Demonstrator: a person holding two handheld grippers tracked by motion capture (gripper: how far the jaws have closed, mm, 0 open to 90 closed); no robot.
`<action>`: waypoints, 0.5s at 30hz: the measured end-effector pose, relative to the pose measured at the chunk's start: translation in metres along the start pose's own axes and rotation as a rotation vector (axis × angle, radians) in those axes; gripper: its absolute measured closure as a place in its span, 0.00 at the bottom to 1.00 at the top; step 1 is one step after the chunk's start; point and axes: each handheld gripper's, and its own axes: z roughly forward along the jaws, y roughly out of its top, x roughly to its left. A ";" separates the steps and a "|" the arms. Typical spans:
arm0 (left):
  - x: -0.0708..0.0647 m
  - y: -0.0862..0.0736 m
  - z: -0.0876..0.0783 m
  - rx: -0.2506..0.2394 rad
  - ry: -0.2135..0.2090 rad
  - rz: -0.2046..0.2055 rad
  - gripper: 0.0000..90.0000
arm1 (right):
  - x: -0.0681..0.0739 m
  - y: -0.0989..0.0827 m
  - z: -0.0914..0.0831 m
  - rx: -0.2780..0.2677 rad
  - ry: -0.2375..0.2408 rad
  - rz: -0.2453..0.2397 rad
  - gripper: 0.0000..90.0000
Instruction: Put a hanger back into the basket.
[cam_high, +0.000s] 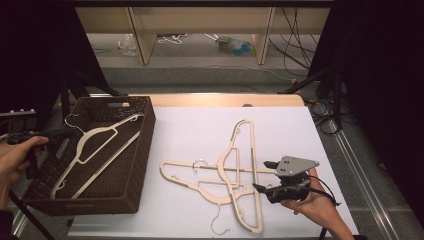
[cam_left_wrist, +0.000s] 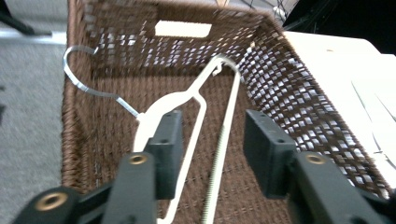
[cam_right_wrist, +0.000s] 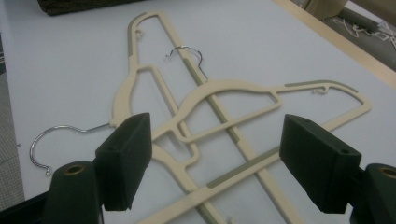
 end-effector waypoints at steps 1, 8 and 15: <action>0.000 0.000 0.000 0.000 0.000 0.000 0.57 | 0.000 0.000 0.000 0.000 0.000 0.000 0.29; -0.072 -0.009 -0.018 -0.067 -0.111 0.053 0.47 | 0.008 0.001 0.007 0.068 0.009 0.081 0.27; -0.128 -0.027 -0.013 -0.068 -0.220 0.132 0.43 | 0.005 -0.007 0.011 0.159 -0.040 0.166 0.27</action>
